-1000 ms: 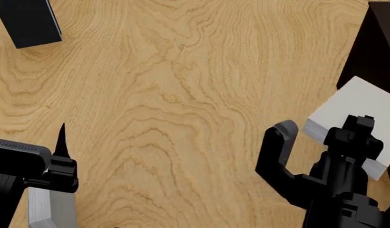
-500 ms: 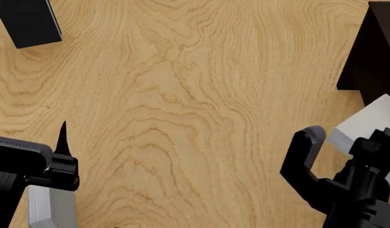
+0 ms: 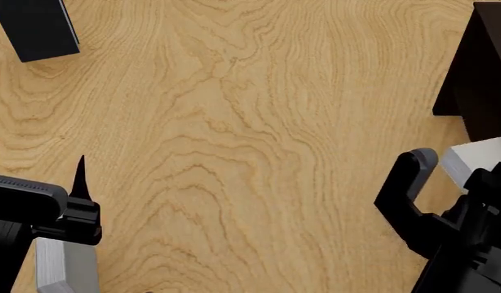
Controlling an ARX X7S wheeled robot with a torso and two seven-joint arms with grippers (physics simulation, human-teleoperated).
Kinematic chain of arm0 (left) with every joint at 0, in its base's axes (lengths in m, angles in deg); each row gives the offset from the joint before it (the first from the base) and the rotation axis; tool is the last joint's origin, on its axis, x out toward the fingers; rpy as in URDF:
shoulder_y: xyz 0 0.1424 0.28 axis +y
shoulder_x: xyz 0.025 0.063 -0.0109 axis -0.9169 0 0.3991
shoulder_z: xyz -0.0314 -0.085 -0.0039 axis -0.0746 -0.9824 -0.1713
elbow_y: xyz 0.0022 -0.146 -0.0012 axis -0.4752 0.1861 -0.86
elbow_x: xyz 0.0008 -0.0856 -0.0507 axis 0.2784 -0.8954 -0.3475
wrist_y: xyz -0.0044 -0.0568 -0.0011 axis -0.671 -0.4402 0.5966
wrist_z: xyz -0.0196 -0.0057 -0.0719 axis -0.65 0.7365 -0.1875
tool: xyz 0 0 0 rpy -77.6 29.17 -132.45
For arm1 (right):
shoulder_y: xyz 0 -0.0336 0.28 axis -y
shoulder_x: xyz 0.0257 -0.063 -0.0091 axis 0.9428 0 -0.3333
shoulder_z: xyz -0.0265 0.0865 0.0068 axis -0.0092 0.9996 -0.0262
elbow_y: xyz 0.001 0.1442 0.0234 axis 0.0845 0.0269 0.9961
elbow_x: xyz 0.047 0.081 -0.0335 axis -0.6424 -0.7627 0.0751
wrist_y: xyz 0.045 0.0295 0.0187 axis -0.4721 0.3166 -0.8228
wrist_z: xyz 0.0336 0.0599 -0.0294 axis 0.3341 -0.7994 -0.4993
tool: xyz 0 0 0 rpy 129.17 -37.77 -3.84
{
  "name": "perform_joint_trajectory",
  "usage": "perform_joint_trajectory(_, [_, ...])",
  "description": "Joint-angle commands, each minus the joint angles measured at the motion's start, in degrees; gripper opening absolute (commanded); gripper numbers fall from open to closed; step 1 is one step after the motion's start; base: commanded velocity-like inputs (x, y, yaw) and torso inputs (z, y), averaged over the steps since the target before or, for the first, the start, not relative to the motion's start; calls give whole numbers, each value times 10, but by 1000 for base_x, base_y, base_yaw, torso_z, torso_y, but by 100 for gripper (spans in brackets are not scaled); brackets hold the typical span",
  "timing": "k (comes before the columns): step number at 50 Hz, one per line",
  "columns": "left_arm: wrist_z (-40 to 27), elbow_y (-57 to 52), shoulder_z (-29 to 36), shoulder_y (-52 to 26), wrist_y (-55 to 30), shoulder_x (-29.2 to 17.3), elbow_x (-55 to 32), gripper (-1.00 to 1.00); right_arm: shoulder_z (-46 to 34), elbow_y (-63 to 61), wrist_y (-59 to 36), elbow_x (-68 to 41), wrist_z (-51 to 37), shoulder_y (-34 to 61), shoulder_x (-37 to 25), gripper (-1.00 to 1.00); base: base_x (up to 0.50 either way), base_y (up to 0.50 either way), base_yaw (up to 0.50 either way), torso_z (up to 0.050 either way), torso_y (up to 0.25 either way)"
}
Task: Pick up the book on the right and place it on the cabinet shelf.
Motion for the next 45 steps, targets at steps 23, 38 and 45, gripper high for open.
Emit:
perform_joint_trajectory(23, [-2,33,4,2,32,-2,-1,100,6,309,64,28,177,2,123,-100,0,0,-1,0,0])
perform_joint_trajectory(38, [-1,51,8,-3,44,-1,-2,100,-11,530,128,66,282,-31,214,-100,2,-1,-2,0,0])
perform_joint_trajectory(45, [-1,52,10,-8,44,-1,-3,100,-18,633,152,85,336,-44,252,-100,10,-5,-7,0,-9])
